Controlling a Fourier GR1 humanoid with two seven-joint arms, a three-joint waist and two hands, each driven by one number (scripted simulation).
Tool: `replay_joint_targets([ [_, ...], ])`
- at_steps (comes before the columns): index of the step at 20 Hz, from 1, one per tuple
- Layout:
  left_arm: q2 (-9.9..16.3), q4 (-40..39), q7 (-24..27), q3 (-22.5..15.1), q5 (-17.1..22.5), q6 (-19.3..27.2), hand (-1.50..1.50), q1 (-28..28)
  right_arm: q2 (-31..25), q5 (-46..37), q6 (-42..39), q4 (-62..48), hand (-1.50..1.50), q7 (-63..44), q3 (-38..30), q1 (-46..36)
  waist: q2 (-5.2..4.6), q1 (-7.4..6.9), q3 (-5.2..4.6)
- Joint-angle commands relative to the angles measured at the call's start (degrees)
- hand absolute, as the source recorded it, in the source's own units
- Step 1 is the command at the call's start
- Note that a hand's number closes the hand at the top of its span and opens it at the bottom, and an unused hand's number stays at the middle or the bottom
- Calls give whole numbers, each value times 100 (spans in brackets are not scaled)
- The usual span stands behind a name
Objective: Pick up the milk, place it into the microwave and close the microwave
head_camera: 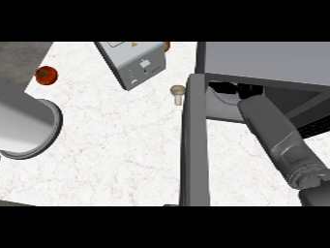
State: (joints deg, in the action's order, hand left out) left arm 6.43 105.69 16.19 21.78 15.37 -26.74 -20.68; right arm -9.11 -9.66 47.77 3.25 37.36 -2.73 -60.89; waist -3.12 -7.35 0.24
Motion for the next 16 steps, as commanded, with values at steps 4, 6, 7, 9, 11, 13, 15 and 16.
replay_joint_targets([
  [4,-15,84,-46,51,22,19,-150,-73,24,105,-238,128,-150,188,-127,117,69,125,2],
  [6,-119,174,48,19,-44,38,-150,-176,124,127,-111,133,-150,229,-161,197,84,133,0],
  [7,-141,271,113,-18,-107,-13,-150,-278,128,117,-143,131,-150,263,-157,246,98,149,-1],
  [9,-135,212,134,36,-81,0,-150,-250,59,216,-317,221,-150,383,-265,314,85,155,1],
  [11,-208,278,-60,-26,-130,210,-150,-71,-20,155,-690,143,-150,344,-209,277,109,263,-2],
  [13,-358,243,267,-122,-338,50,-150,-388,46,275,-799,248,-150,486,-332,367,139,273,-6],
  [15,-369,392,125,-134,-168,-68,-150,-622,-45,399,-1109,434,-150,952,-455,659,134,273,2],
  [16,-275,503,166,23,-92,-51,-150,-579,139,397,-1208,374,-150,781,-445,510,164,299,-3],
])
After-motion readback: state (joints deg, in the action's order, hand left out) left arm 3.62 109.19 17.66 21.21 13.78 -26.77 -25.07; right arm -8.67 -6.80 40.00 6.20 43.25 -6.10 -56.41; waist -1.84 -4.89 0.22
